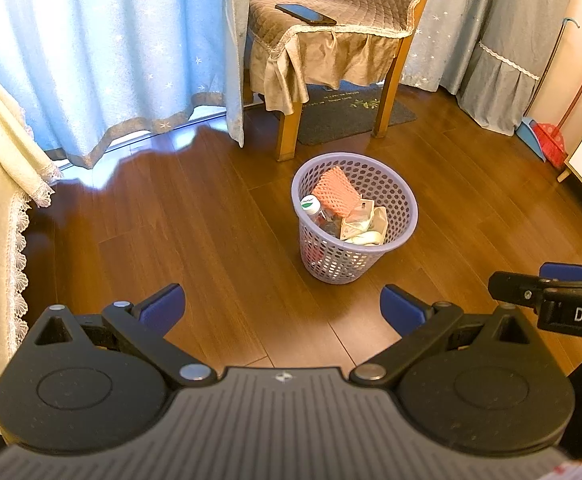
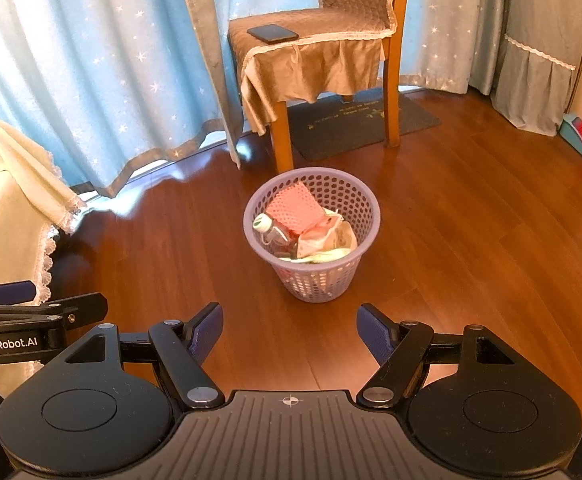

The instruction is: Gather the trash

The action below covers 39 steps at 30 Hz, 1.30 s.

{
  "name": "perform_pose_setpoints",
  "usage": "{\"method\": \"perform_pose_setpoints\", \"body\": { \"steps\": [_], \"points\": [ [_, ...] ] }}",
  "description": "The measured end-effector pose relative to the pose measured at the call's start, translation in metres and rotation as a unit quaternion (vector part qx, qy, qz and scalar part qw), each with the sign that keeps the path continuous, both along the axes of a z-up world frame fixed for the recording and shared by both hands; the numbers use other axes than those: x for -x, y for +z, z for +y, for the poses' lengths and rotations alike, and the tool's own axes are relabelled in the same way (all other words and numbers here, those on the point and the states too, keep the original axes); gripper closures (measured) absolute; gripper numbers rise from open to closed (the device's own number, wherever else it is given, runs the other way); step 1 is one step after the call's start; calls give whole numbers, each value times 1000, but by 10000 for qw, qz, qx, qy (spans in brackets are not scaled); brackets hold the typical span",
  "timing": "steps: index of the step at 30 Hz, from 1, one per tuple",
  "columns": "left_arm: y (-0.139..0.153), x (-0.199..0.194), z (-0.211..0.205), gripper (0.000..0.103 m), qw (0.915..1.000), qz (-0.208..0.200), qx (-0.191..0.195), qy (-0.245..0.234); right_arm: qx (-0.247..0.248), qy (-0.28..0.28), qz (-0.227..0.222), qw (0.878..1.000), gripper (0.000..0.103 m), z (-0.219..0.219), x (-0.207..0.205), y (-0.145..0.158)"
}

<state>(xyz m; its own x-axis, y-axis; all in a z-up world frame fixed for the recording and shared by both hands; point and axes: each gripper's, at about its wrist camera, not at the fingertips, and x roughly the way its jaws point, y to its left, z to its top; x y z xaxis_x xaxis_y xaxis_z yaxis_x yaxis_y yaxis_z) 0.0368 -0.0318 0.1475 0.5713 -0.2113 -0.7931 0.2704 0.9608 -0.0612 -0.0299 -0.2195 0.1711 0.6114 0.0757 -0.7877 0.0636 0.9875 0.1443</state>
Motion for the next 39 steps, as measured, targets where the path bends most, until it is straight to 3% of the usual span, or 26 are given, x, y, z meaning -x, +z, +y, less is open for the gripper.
{"method": "perform_pose_setpoints", "body": {
  "steps": [39],
  "points": [
    [-7,2,-3,1,10000,24,-18,39,4,56,36,10000,32,3,-1,-2]
  ]
}}
